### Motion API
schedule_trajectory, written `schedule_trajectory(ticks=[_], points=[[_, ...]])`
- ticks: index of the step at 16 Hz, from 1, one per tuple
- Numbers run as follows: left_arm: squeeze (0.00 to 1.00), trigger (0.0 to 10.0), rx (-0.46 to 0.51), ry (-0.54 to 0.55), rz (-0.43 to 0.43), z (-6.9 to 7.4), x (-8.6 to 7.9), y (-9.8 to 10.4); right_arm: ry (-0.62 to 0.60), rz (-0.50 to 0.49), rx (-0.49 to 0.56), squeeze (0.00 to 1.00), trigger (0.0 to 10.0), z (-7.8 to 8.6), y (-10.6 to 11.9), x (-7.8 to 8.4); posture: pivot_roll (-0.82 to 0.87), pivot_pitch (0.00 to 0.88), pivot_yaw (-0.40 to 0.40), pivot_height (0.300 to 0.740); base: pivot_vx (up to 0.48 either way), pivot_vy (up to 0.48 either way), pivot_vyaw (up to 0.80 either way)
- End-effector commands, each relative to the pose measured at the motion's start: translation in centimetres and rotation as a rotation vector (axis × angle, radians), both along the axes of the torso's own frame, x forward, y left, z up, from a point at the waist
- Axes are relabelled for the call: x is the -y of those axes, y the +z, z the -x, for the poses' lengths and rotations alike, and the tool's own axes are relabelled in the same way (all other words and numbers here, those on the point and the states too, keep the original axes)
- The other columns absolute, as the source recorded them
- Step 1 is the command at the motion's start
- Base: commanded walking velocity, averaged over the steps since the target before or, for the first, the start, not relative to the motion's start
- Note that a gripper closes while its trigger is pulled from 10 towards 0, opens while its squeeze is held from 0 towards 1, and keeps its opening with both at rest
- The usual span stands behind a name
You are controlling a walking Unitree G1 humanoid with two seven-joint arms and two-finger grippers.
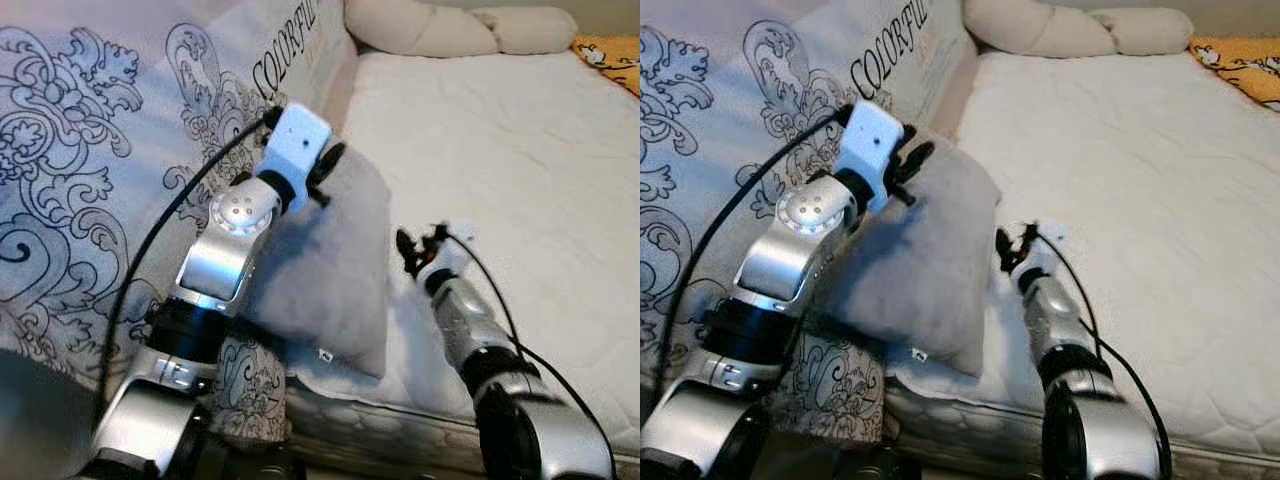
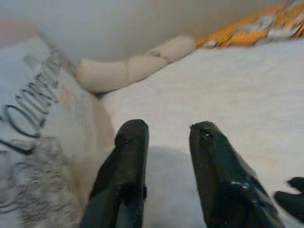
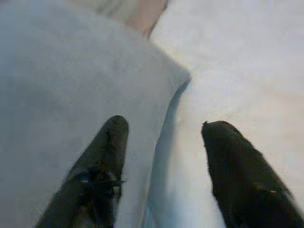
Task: Clean up the room
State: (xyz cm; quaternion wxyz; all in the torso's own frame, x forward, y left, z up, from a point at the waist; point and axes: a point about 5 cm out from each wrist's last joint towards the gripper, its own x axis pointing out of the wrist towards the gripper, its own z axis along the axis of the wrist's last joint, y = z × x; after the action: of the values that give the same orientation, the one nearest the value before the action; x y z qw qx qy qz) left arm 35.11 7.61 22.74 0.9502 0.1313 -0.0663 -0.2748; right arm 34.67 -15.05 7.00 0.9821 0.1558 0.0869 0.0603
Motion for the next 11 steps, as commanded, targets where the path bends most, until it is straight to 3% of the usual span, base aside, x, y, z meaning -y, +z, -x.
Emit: schedule_trajectory(ticks=[1, 2, 3, 4, 5, 8, 11], points=[[1.0, 10.0, -0.039, -0.013, 0.095, 0.4, -0.5, 0.4, -0.003, -0.023, 0.081, 1.0, 10.0, 0.2, 1.3, 0.0, 0.05, 0.0, 0.093, 0.74, 0.0, 0.0, 0.0], [0.37, 10.0, -0.052, 0.008, 0.102, 0.8, -1.1, -0.3, -0.032, -0.023, 0.134, 1.0, 10.0, 0.7, 2.3, 0.3, 0.02, 0.0, 0.089, 0.74, 0.0, 0.0, 0.0], [0.18, 10.0, -0.043, 0.016, 0.089, 1.2, -1.5, -0.9, -0.05, -0.021, 0.156, 1.0, 10.0, 1.0, 2.9, 0.5, 0.02, 0.0, 0.087, 0.74, 0.0, 0.0, 0.0], [0.14, 10.0, -0.033, 0.029, 0.067, 2.2, -2.1, -2.2, -0.08, 0.032, 0.194, 0.0, 10.0, 1.8, 3.8, 0.7, 0.0, 0.0, 0.08, 0.74, 0.0, 0.0, 0.0], [0.14, 10.0, -0.037, 0.034, 0.069, 2.3, -2.2, -2.4, -0.084, 0.052, 0.199, 0.0, 10.0, 2.1, 3.9, 0.8, 0.0, 0.0, 0.08, 0.74, 0.0, 0.0, 0.0], [0.15, 10.0, -0.042, 0.067, 0.078, 3.1, -2.5, -2.8, -0.089, 0.024, 0.239, 0.0, 10.0, 4.2, 4.5, 0.1, 0.01, 0.0, 0.055, 0.74, 0.0, -0.48, 0.0], [0.15, 10.0, -0.046, 0.094, 0.096, 3.5, -2.4, -2.8, -0.065, 0.023, 0.208, 0.0, 10.0, 6.1, 5.1, -0.9, 0.0, 0.0, 0.039, 0.74, 0.0, -0.48, 0.0]])
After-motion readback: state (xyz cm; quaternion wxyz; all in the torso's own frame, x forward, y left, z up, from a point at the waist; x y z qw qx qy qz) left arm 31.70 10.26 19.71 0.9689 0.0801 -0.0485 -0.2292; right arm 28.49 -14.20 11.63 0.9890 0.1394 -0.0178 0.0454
